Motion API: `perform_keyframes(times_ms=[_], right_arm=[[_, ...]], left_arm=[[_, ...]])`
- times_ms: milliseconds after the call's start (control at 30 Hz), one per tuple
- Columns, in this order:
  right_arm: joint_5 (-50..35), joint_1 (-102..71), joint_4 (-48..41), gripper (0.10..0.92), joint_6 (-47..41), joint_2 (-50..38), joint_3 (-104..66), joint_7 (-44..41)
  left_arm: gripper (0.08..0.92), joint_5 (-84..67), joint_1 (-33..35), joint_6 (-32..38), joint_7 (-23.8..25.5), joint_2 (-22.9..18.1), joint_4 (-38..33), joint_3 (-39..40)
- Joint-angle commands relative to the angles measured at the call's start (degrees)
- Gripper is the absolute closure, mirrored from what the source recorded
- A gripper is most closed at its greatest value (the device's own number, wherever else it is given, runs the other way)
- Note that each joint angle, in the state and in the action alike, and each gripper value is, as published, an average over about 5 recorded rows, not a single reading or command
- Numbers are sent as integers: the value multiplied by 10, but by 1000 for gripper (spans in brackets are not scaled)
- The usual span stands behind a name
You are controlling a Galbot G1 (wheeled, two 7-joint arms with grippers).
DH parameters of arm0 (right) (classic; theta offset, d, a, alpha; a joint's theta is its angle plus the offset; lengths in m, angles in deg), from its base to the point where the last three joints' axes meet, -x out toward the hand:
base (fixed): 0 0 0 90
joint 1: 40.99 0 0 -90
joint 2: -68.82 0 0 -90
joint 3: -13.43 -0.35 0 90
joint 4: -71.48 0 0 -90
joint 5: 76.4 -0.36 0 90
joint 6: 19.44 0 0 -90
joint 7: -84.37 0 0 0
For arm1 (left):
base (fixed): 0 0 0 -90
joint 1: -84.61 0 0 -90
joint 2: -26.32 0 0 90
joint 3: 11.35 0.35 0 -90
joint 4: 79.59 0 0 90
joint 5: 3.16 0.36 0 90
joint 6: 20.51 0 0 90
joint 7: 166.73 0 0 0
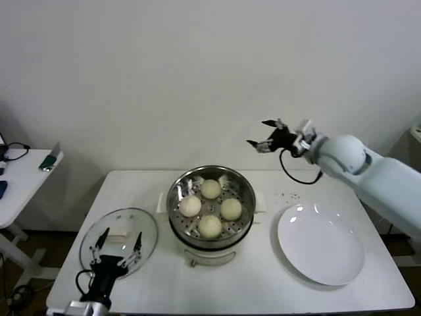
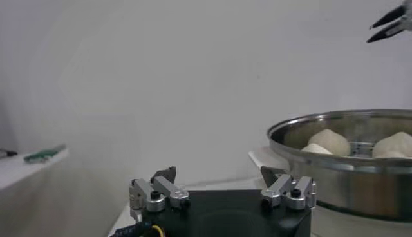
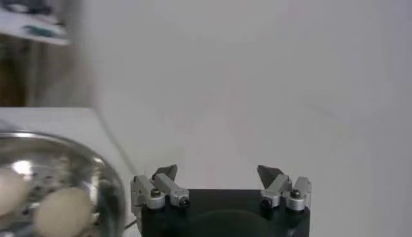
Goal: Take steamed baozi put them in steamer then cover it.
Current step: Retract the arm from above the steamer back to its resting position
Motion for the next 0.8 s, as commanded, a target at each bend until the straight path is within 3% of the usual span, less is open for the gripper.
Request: perform_keyframes(times_ms=[33, 333, 600, 800], right_arm=[[139, -739, 48, 203, 183, 65, -681, 62], [170, -889, 32, 203, 334, 216, -725, 22], [184, -929, 32, 203, 380, 274, -681, 30], [196, -925, 29, 203, 385, 301, -655, 43]], left_arm=[[177, 80, -24, 27, -8, 9, 19, -4], [177, 228, -34, 79, -59, 11, 68, -17], [177, 574, 6, 77, -237, 73, 114, -35], [177, 718, -23, 47, -277, 94, 218, -37]])
